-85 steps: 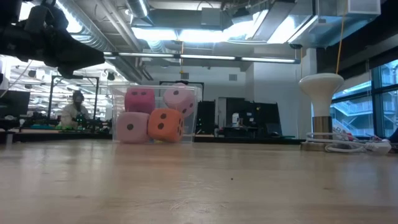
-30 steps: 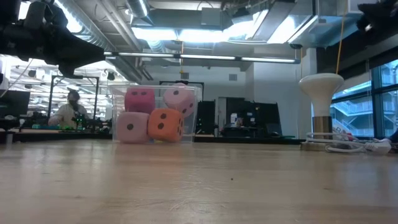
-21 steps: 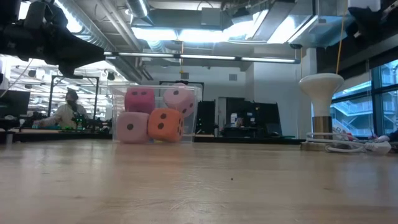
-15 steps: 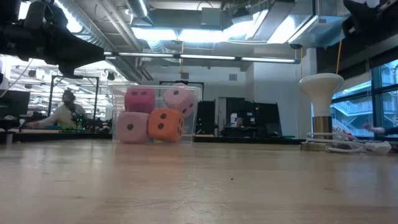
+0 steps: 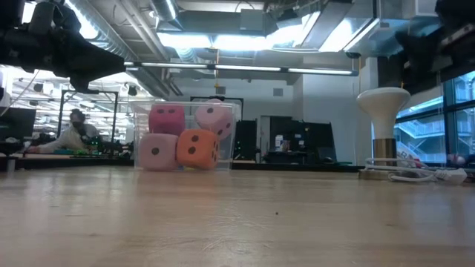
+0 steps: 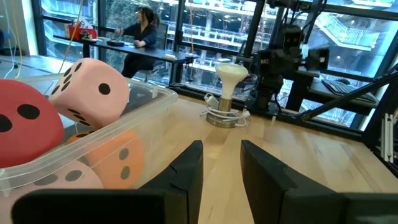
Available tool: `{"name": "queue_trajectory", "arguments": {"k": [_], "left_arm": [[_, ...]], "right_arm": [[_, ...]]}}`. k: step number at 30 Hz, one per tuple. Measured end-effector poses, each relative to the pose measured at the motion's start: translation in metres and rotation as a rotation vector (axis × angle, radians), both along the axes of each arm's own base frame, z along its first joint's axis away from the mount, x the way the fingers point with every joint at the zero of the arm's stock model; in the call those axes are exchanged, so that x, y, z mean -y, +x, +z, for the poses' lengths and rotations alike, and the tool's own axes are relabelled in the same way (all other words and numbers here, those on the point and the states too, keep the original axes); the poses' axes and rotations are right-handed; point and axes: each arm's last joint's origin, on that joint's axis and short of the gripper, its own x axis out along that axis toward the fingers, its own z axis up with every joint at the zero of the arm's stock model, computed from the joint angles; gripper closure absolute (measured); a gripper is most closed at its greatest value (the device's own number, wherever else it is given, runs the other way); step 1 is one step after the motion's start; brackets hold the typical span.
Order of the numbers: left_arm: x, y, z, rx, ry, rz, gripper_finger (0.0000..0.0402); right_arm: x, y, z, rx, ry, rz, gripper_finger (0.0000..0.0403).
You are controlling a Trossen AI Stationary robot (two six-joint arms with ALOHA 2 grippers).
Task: Pick & Place Dice
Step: Return to Home Position
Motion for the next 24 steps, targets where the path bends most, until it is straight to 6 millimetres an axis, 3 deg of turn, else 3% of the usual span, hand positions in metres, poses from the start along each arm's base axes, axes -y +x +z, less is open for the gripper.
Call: {"name": "queue_trajectory", "arguments": {"k": [4,24], "left_arm": [[0.0,0.0,0.0,-0.001,0.002,0.0,0.0306],[0.0,0.0,0.0,-0.001,0.001,0.0,0.0302]], "right_arm": [[-0.001,0.004,-0.016,-0.024,-0.006,-0.001,0.0127],[-0.001,0.011,-0.03,-0.17,-0.122,-0.07,0.0127]]}}
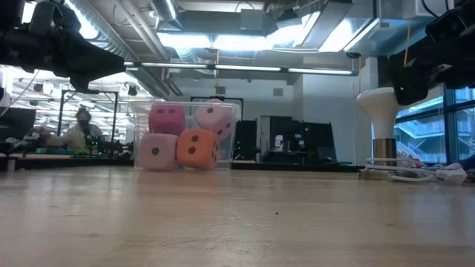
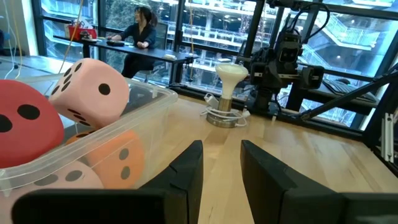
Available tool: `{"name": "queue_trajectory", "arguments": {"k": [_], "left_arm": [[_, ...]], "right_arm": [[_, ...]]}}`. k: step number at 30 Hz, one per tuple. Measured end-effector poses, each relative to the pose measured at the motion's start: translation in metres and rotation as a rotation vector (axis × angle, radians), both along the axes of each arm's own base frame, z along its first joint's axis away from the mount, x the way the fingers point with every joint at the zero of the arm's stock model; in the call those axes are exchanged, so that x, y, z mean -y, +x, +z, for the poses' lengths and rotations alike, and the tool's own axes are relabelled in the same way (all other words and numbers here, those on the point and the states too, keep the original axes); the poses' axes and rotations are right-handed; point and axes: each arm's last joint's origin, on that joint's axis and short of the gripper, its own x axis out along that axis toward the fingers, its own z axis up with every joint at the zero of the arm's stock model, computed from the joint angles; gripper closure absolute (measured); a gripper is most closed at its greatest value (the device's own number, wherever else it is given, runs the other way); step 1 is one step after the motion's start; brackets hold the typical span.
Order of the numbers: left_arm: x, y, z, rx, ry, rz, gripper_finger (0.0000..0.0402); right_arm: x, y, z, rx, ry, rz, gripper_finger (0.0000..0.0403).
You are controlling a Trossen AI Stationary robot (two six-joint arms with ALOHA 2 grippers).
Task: Pick & Place Dice
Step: Return to Home Position
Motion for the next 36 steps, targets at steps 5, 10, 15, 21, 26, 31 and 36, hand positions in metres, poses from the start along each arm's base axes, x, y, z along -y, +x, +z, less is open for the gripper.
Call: {"name": "queue_trajectory", "arguments": {"k": [5,10,15,21,26,31,36], "left_arm": [[0.0,0.0,0.0,0.001,-0.003,0.0,0.0304],[0.0,0.0,0.0,0.001,-0.002,0.0,0.0302],[0.0,0.0,0.0,0.001,-0.002,0.0,0.03],[0.0,0.0,0.0,0.001,-0.002,0.0,0.03],[0.0,0.0,0.0,0.001,-0.002,0.0,0.0298],[0.0,0.0,0.0,0.001,-0.002,0.0,0.0299],[0.0,0.0,0.0,0.001,-0.001,0.0,0.0297]], "right_arm": [[0.0,0.0001,0.0,-0.001,0.0,0.0,0.0127],[0.0,0.0001,0.0,-0.001,0.0,0.0,0.0127],[0.0,0.0001,0.0,-0.001,-0.001,0.0,0.0127],[0.0,0.0001,0.0,-0.001,-0.001,0.0,0.0127],[0.0,0.0001,0.0,-0.001,-0.001,0.0,0.0127],[0.0,0.0001,0.0,-0.001,-0.001,0.0,0.0127],[0.0,0.0001,0.0001,0.0,-0.001,0.0,0.0127]]}}
